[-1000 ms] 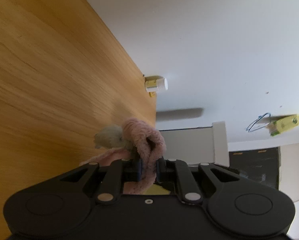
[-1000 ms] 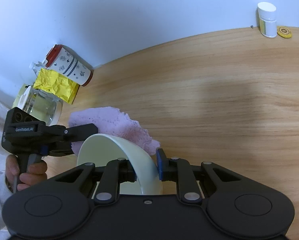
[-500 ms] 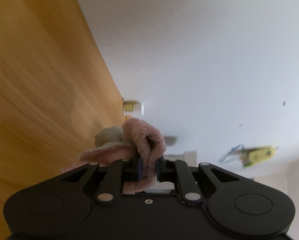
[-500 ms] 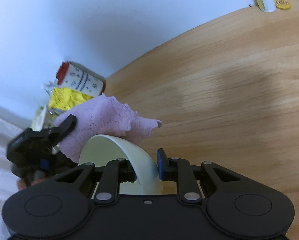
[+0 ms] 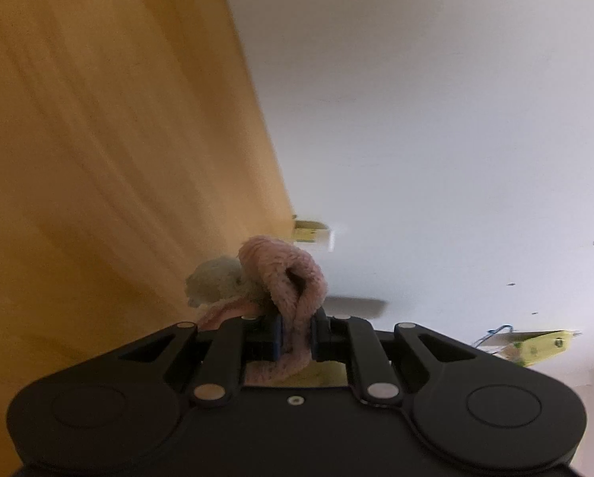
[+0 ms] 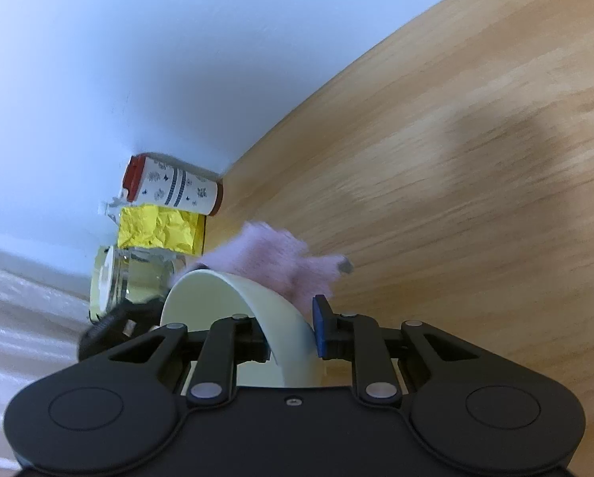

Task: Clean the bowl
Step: 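Keep rubbing the cloth across the bowl's outside while the right tool holds it, then lower the pink cloth to the table and open the left tool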

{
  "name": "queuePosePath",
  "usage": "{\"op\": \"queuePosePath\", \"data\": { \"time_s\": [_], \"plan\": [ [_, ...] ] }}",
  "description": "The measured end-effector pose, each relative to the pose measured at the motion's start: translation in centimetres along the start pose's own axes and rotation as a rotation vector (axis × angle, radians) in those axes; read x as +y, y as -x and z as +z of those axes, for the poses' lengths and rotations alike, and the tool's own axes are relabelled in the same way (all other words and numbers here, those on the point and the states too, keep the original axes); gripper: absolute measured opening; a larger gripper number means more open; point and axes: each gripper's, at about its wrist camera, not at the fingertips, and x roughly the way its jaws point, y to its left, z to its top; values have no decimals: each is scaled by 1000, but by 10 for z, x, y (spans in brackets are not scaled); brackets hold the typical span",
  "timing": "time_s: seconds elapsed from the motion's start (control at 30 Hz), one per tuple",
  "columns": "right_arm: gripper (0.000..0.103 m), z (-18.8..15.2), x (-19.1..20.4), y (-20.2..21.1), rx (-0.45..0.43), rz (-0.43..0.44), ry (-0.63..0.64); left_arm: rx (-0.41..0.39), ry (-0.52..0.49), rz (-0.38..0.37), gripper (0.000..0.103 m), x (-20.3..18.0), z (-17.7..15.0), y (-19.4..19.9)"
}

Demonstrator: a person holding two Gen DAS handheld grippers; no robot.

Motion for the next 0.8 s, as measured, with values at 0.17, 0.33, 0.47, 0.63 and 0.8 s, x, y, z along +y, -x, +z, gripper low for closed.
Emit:
{"op": "queuePosePath", "data": {
  "time_s": [0.17, 0.33, 0.47, 0.63, 0.8],
  "plan": [
    [23, 2, -9, 5, -13, -28, -39, -18, -61, 48, 11, -8, 7, 3],
    [23, 5, -19, 12, -38, -66, -59, -58, -188, 165, 11, -25, 15, 11],
    [23, 8, -26, 13, -45, -108, -54, -90, -355, 383, 11, -41, 15, 10],
    [23, 12, -38, 4, -42, -155, -58, -97, -469, 605, 11, -47, 13, -1],
    [23, 15, -44, -1, -42, -174, -64, -100, -520, 695, 11, -43, 14, -8]
  ]
}}
